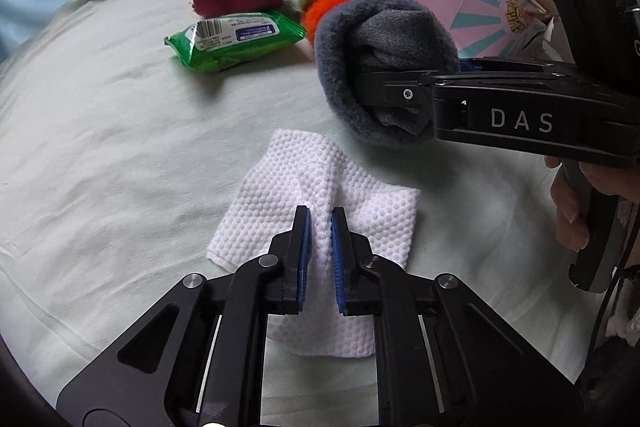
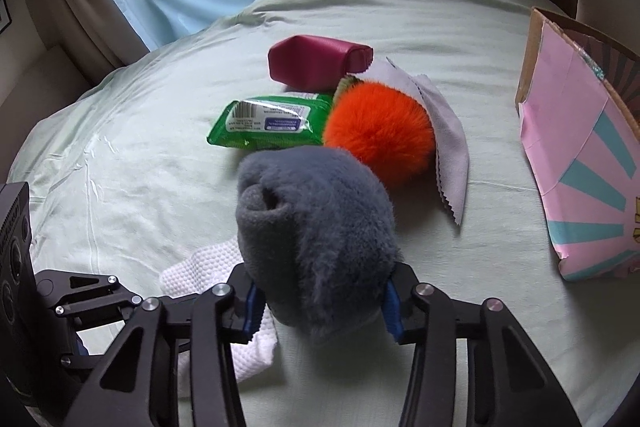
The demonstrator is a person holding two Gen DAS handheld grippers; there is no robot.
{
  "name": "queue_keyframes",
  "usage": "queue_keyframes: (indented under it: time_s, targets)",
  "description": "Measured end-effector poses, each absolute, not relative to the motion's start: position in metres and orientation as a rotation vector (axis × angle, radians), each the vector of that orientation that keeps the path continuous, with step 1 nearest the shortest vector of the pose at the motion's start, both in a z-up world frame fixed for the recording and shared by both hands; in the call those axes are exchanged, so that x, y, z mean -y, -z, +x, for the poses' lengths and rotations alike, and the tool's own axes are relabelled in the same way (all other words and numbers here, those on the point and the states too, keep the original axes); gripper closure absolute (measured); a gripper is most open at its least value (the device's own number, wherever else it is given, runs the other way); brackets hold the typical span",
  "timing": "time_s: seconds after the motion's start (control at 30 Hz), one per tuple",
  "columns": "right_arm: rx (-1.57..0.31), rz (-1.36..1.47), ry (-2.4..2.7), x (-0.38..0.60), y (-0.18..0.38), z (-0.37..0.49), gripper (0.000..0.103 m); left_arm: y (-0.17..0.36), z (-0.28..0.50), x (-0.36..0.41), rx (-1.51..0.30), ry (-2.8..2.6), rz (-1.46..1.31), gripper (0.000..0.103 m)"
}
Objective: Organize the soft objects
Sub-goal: 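Grasp the white cloth with the left tool while the right tool grasps the grey sock, then carry the white cloth and grey sock over the cardboard box with both tools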
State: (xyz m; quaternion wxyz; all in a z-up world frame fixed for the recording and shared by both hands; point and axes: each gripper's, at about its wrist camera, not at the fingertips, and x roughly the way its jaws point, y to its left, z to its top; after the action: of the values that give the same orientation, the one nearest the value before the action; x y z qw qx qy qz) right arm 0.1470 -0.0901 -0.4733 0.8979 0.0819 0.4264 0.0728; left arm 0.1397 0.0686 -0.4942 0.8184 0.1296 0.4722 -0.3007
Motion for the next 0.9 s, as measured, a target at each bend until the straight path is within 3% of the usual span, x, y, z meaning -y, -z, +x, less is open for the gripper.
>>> queue_keyframes:
  time_s: [0.4, 0.9]
  targets:
    - [-0.835, 0.196, -0.148, 0.089, 0.413, 0.135, 0.06, 0.43, 0.138, -0.09, -0.975, 0.575, 0.188, 0.094]
    - [-0.713, 0.242, -0.053, 0.106, 0.238, 0.089, 0.06, 0.258, 0.128, -0.089, -0.843, 0.491, 0.07, 0.094]
